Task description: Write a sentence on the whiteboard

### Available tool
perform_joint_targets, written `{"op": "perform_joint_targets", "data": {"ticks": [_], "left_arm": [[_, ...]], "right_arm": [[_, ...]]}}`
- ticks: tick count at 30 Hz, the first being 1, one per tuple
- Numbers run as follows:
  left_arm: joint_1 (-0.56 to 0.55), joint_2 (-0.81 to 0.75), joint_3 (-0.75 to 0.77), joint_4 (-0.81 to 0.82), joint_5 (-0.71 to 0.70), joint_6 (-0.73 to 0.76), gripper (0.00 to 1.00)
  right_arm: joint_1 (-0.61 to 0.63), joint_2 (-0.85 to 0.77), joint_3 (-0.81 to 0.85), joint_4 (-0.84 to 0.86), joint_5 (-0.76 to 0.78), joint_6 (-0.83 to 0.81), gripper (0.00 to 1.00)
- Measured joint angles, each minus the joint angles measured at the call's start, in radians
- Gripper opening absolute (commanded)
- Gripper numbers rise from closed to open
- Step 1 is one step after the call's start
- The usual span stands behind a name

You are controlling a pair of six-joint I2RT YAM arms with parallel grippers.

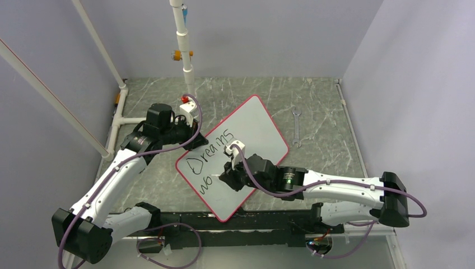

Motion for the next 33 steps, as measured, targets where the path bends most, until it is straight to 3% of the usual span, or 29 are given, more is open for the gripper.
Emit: {"op": "perform_joint_targets", "data": {"ticks": [33], "left_arm": [[0.0,-0.003,-0.001,0.0,0.003,0.0,0.0]], "right_arm": [[-0.003,-0.002,-0.001,-0.008,0.039,-0.021,0.0]]}}
